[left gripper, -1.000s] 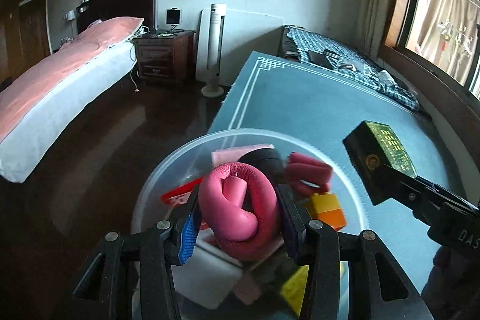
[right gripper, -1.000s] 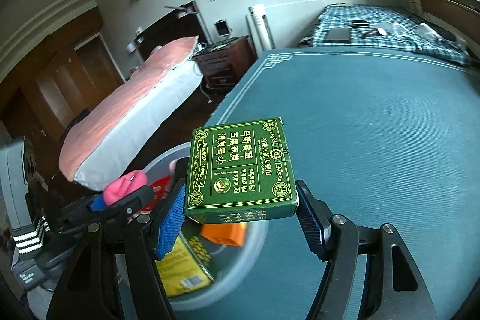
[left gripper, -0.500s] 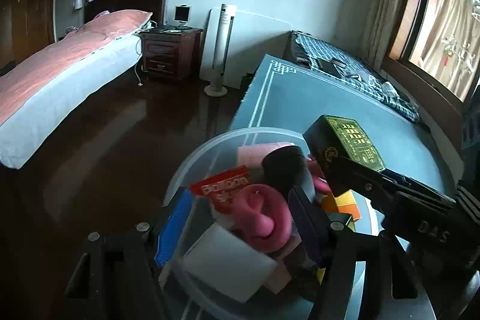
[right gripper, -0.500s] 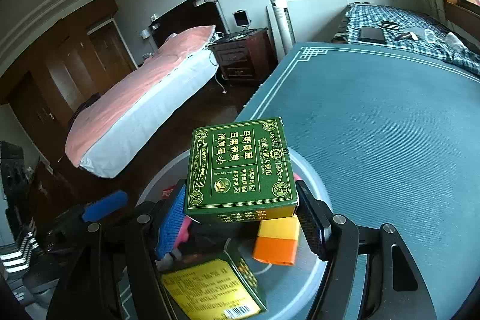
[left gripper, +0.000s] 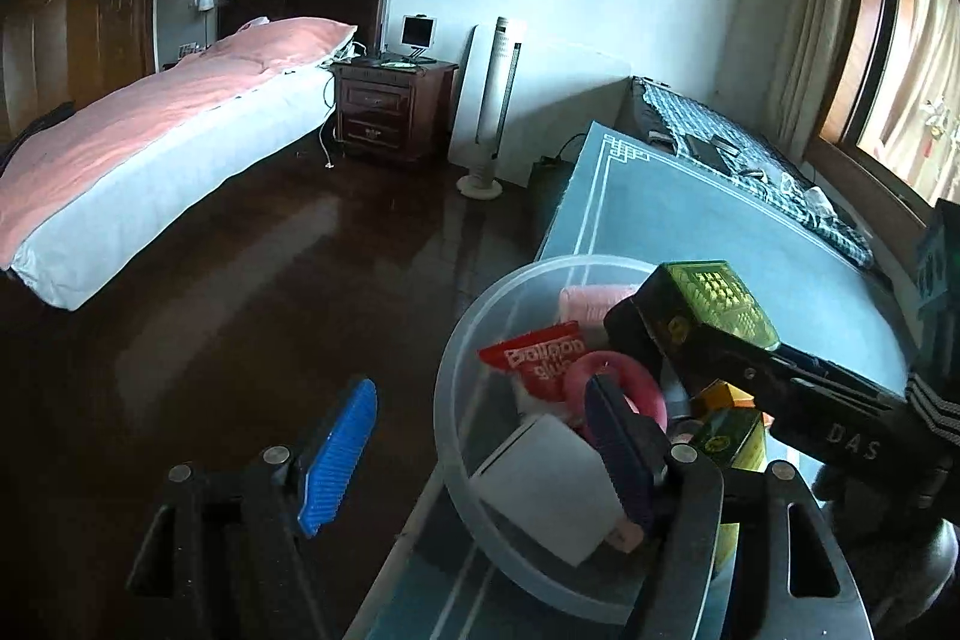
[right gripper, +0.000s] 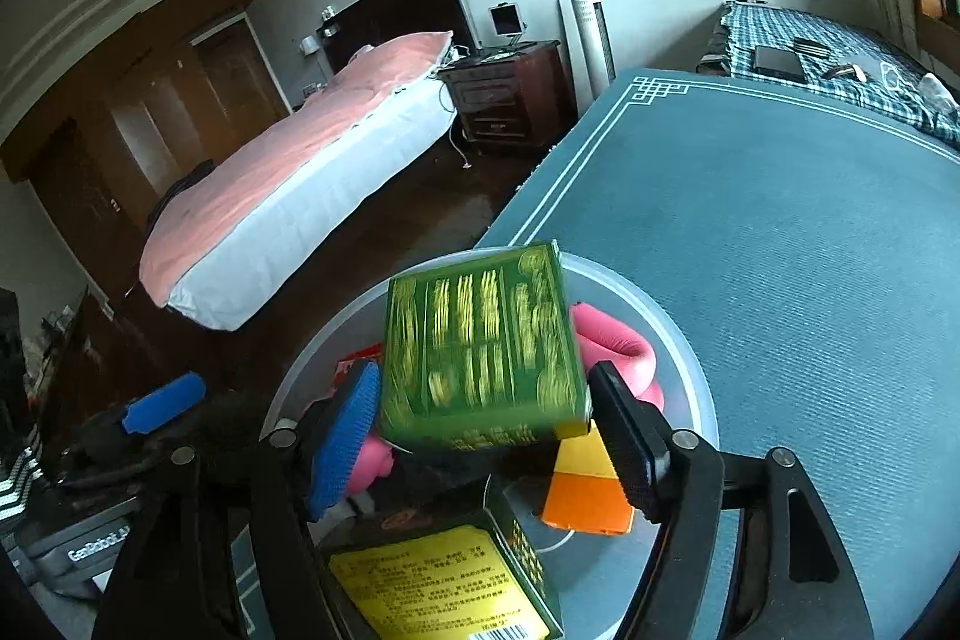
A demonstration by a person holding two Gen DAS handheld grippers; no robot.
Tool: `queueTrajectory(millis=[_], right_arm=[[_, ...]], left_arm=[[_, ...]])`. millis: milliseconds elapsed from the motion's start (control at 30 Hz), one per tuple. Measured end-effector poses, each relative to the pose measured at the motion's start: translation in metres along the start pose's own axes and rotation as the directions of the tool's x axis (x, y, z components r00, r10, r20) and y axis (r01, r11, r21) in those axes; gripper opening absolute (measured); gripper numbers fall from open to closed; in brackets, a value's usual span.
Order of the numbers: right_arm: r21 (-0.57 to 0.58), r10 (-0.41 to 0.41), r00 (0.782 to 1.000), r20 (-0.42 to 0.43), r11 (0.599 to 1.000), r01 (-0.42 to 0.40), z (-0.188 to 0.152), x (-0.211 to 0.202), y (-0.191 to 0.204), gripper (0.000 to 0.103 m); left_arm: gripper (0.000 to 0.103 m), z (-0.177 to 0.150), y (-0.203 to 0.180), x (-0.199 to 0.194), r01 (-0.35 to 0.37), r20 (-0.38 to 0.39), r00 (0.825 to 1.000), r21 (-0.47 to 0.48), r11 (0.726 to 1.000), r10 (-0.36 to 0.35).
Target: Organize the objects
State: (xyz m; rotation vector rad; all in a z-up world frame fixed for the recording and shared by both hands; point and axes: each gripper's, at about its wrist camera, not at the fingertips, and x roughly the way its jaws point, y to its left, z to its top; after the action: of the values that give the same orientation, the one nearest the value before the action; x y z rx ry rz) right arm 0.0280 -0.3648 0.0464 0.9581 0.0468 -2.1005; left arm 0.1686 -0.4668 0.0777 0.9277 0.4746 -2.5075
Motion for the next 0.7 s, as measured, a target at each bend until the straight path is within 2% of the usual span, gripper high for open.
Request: queueTrajectory(millis=[100, 400, 533, 700], right_arm=[[-0.002, -0.005, 1.000, 0.006, 1.000, 0.005, -0.002, -0.006, -0.001, 0.074], [0.030, -0.007, 1.000, 0.003, 1.000, 0.007, -0.018, -0.028, -0.017, 0.074], [0.001, -0.038, 0.999, 0.014, 0.999, 0.038, -0.029, -0.043, -0.017, 0.083], [-0.039, -0.098, 0.994, 0.056, 0.994, 0.100, -0.040, -0.065, -0.011, 0.091]], left_arm=[[0.076, -0.001, -0.001, -0.001, 0.004, 0.000, 1.000, 0.001, 1.000, -0.004], [0.088, -0.009, -0.009, -0.006, -0.013, 0.006, 1.000, 0.027, 1.000, 0.013], [0.096, -0.014, -0.014, -0.009, -0.032, 0.011, 0.999, 0.055, 0.998, 0.032], [0.100, -0.020, -0.016, -0.016, -0.054, 0.020, 0.998, 0.062, 0.997, 0.053]])
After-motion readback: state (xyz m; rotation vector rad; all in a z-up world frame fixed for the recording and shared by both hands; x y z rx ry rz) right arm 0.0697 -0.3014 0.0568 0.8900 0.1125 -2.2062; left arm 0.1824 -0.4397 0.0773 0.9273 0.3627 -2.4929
